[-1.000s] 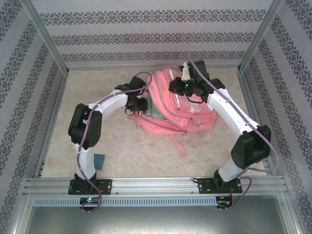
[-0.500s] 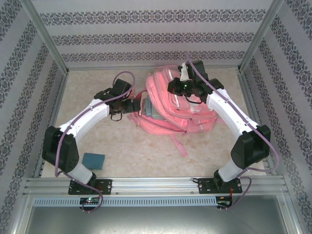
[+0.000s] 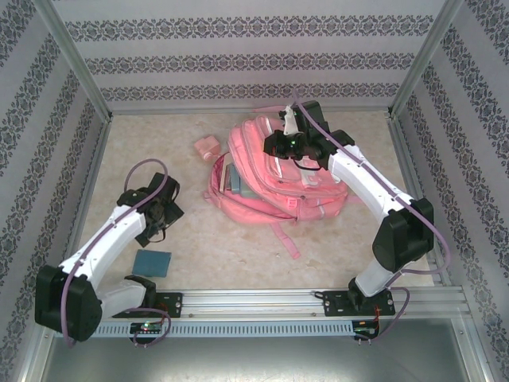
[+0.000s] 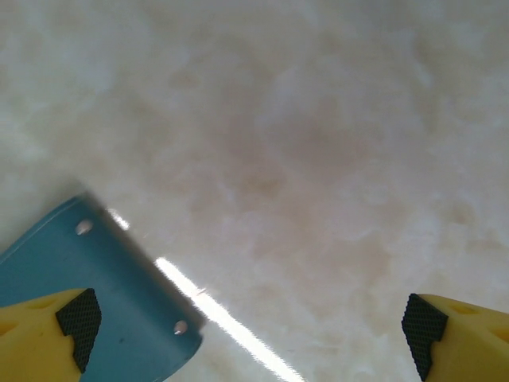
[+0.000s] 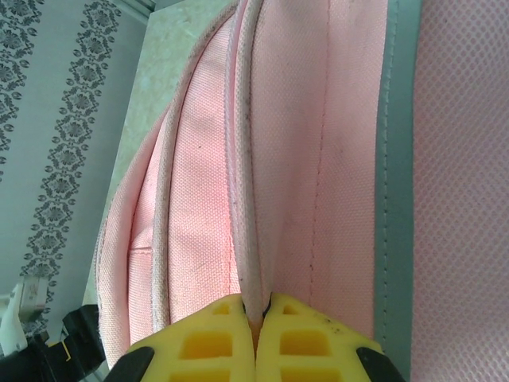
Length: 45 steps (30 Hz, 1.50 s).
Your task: Pack the student bag
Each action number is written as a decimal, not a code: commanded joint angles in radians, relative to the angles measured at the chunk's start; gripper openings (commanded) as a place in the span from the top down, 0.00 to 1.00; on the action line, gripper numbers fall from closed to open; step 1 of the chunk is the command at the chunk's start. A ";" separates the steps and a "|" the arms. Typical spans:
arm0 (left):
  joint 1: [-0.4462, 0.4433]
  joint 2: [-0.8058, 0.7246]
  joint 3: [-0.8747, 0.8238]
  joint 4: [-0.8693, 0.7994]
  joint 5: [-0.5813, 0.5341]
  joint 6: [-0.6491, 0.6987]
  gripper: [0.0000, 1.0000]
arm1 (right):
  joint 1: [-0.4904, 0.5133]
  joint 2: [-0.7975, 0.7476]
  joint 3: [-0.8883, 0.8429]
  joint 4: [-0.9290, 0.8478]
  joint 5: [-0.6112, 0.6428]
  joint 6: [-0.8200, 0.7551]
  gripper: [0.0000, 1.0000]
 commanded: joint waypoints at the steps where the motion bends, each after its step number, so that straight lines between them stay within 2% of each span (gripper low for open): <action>1: 0.012 -0.051 -0.062 -0.089 -0.020 -0.218 0.02 | 0.020 -0.016 0.004 0.122 -0.081 0.004 1.00; 8: 0.030 -0.093 -0.173 -0.103 0.021 -0.393 0.03 | 0.018 -0.039 -0.026 0.134 -0.077 0.002 1.00; 14: 0.041 -0.101 -0.274 -0.009 0.090 -0.474 0.04 | 0.018 -0.052 -0.046 0.139 -0.077 0.002 1.00; 21: 0.047 -0.084 -0.359 0.088 0.119 -0.524 0.06 | 0.018 -0.054 -0.040 0.136 -0.075 0.004 1.00; 24: 0.049 -0.066 -0.381 0.132 0.110 -0.515 0.11 | 0.019 -0.051 -0.036 0.135 -0.075 0.005 1.00; 27: 0.050 -0.070 -0.377 0.169 0.112 -0.458 0.22 | 0.019 -0.052 -0.033 0.130 -0.075 0.006 1.00; 34: 0.052 -0.157 -0.290 0.091 0.056 -0.375 0.49 | 0.021 -0.051 -0.024 0.126 -0.070 0.005 1.00; 37: 0.050 -0.168 -0.240 0.076 0.055 -0.336 0.50 | 0.019 -0.047 -0.015 0.123 -0.067 0.003 1.00; 39: 0.049 -0.160 -0.202 0.086 0.065 -0.294 0.54 | 0.014 -0.047 -0.007 0.122 -0.069 0.003 1.00; 45: 0.004 -0.065 -0.061 0.184 0.110 -0.163 0.56 | -0.027 -0.051 0.005 0.126 -0.096 0.009 1.00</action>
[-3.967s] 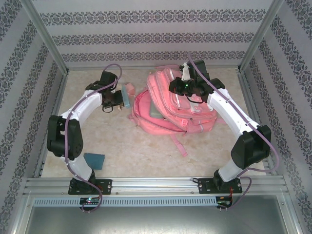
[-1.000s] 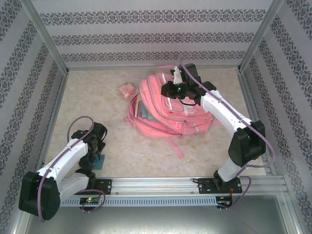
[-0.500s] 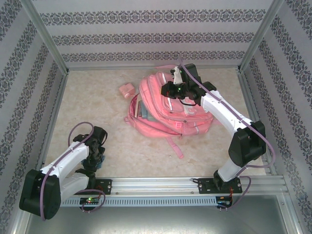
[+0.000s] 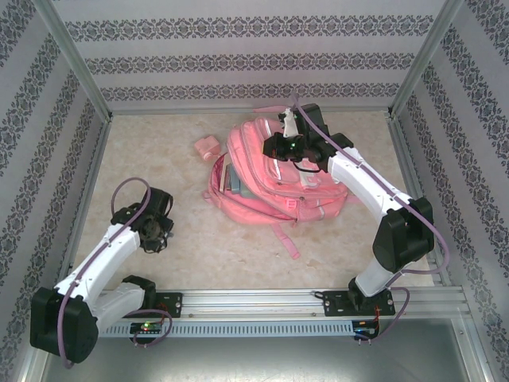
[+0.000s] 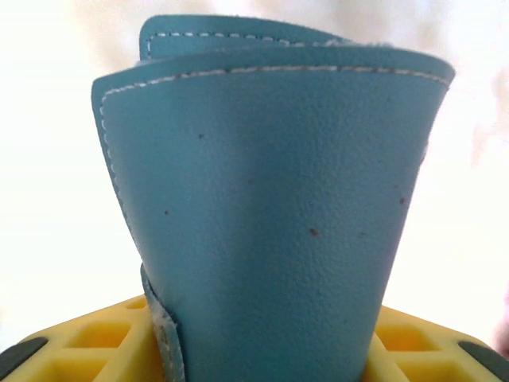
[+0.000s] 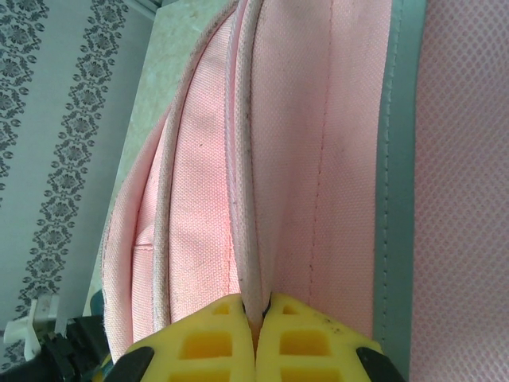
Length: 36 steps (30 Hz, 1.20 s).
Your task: Pack the student bag
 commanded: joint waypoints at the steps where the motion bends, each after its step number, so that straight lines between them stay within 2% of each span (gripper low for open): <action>1: -0.049 0.065 0.093 0.087 0.015 0.127 0.56 | -0.021 -0.047 0.055 0.074 -0.071 0.008 1.00; 12: -0.258 0.358 0.361 0.278 0.052 0.319 0.59 | -0.118 -0.062 0.065 0.151 -0.250 0.068 1.00; 19: -0.356 0.526 0.495 0.412 0.148 0.423 0.58 | -0.166 -0.061 0.085 0.174 -0.324 0.099 1.00; 22: -0.390 0.600 0.553 0.421 0.151 0.422 0.58 | -0.171 -0.061 0.090 0.174 -0.328 0.107 1.00; 28: -0.442 0.719 0.603 0.527 0.236 0.384 0.57 | -0.171 -0.065 0.087 0.170 -0.323 0.112 1.00; 36: -0.508 0.832 0.681 0.514 0.247 0.417 0.56 | -0.166 -0.074 0.056 0.177 -0.318 0.110 1.00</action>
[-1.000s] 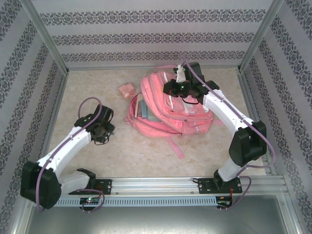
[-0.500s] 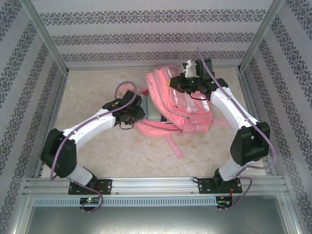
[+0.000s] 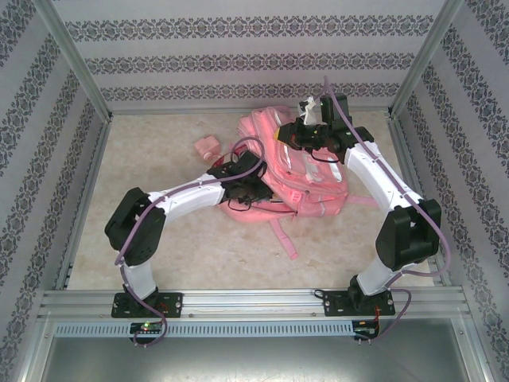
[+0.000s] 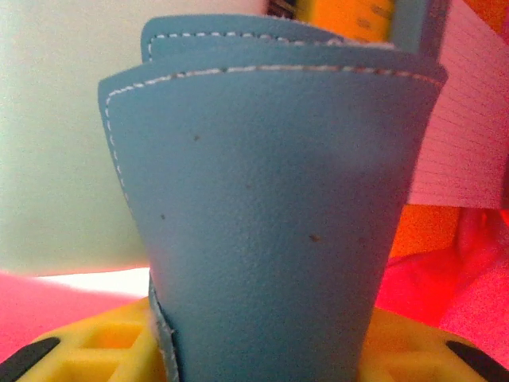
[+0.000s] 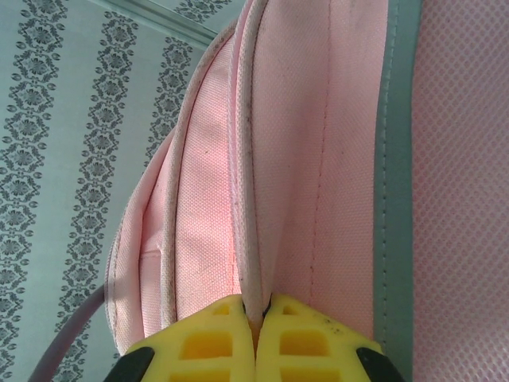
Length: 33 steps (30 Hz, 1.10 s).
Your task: Pack the student bag
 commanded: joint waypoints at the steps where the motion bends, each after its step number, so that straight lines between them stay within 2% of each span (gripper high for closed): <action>1: -0.028 0.035 0.044 0.005 0.008 0.029 0.56 | 0.000 -0.069 0.028 0.136 -0.056 0.006 1.00; 4: -0.043 0.043 0.056 -0.008 0.005 0.025 0.53 | -0.001 -0.072 0.022 0.134 -0.055 0.003 1.00; 5: -0.050 0.044 0.059 -0.014 0.005 0.029 0.45 | -0.001 -0.072 0.020 0.133 -0.055 0.000 1.00; 7: -0.059 0.040 0.072 -0.054 -0.016 0.039 0.21 | -0.001 -0.075 0.016 0.133 -0.053 -0.002 1.00; 8: -0.064 0.035 0.079 -0.075 -0.029 0.046 0.16 | 0.000 -0.075 0.014 0.133 -0.052 -0.002 1.00; 16: -0.064 -0.011 0.079 -0.154 -0.092 0.068 0.11 | -0.001 -0.075 0.006 0.140 -0.052 0.001 1.00; 18: -0.064 -0.028 0.072 -0.173 -0.117 0.083 0.15 | 0.000 -0.077 0.003 0.140 -0.051 0.000 1.00; 21: -0.056 -0.044 0.062 -0.169 -0.154 0.110 0.33 | 0.000 -0.081 -0.003 0.140 -0.049 -0.001 1.00; 23: -0.046 -0.031 0.072 -0.161 -0.155 0.125 0.60 | 0.001 -0.082 -0.006 0.141 -0.049 0.000 1.00; 24: -0.044 -0.022 0.082 -0.161 -0.152 0.130 0.64 | 0.001 -0.082 -0.008 0.140 -0.049 0.000 1.00; 33: -0.050 0.091 0.099 -0.124 -0.069 0.143 0.69 | 0.006 -0.095 -0.032 0.140 -0.042 0.000 1.00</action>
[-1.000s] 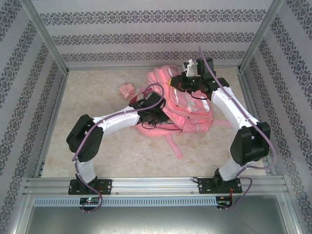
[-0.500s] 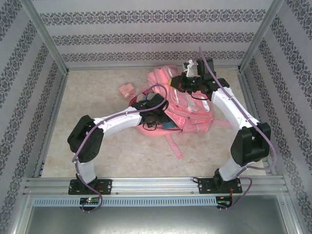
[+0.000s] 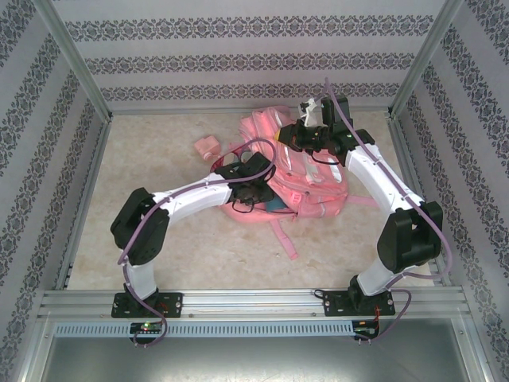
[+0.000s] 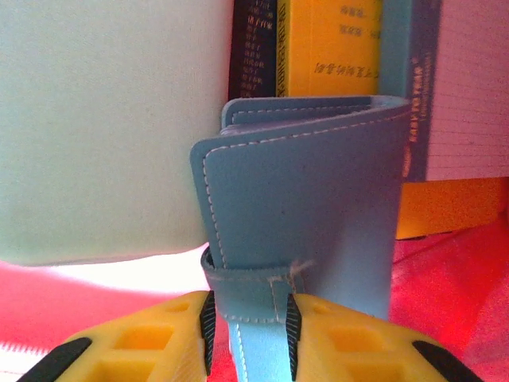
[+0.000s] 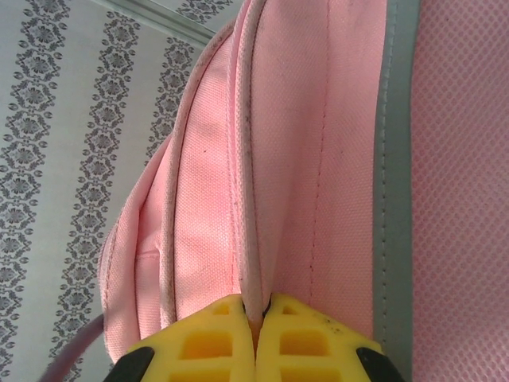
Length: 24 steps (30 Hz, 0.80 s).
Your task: Pack the student bag
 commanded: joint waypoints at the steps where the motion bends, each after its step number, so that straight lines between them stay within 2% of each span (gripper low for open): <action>1: -0.009 0.061 0.018 0.003 0.035 0.035 0.69 | 0.006 -0.074 0.005 0.118 -0.045 0.000 1.00; 3: -0.019 0.075 0.015 -0.014 0.031 0.046 0.69 | 0.008 -0.075 0.002 0.117 -0.043 0.000 1.00; 7: -0.032 0.072 0.017 -0.104 -0.047 0.082 0.69 | 0.008 -0.077 -0.004 0.118 -0.042 0.000 1.00; 15: -0.027 -0.095 -0.069 -0.155 -0.104 0.100 0.67 | 0.008 -0.075 -0.002 0.115 -0.037 -0.006 1.00; 20: 0.029 -0.193 -0.086 -0.199 -0.144 0.113 0.63 | 0.008 -0.071 -0.004 0.117 -0.037 -0.002 1.00; 24: 0.133 -0.220 -0.105 -0.212 -0.147 0.151 0.59 | 0.007 -0.071 -0.002 0.112 -0.037 -0.006 1.00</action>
